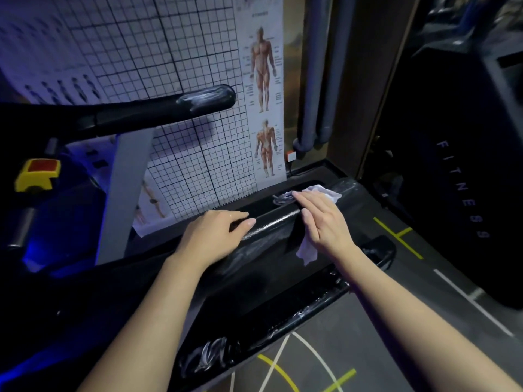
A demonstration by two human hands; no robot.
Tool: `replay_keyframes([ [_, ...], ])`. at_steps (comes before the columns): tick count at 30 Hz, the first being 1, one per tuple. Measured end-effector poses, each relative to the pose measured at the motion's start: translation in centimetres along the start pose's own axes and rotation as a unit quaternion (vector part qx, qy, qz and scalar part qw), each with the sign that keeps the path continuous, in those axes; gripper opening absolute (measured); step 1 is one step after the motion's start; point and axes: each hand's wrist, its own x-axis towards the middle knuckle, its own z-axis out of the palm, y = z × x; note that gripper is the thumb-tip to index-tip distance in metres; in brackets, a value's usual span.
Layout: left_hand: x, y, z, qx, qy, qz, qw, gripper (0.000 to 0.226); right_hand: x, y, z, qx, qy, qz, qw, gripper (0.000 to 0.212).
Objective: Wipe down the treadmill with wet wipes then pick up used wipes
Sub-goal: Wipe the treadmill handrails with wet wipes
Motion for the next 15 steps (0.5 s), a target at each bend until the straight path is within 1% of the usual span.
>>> replay_keyframes([
  [5, 2.6, 1.2, 1.0, -0.061, -0.017, -0.011, 0.998, 0.052, 0.3, 3.7, -0.7, -0.002, 0.014, 0.043, 0.999, 0.042],
  [8, 3.8, 0.6, 1.9, -0.115, -0.031, -0.021, 0.993, 0.039, 0.6, 5.7, -1.2, 0.006, 0.035, 0.079, 0.996, 0.041],
  [11, 4.7, -0.4, 2.5, -0.166, -0.034, -0.028, 0.985, 0.026, 0.9, 7.5, -1.6, 0.004, 0.032, 0.094, 0.995, 0.041],
  [13, 5.1, -0.6, 2.5, -0.171, -0.037, -0.028, 0.984, 0.018, 1.1, 8.6, -2.1, 0.019, 0.022, 0.144, 0.989, 0.042],
  [15, 5.5, -0.5, 2.5, -0.182, -0.039, -0.036, 0.982, 0.015, 1.3, 9.4, -2.6, 0.093, 0.011, 0.248, 0.964, 0.044],
])
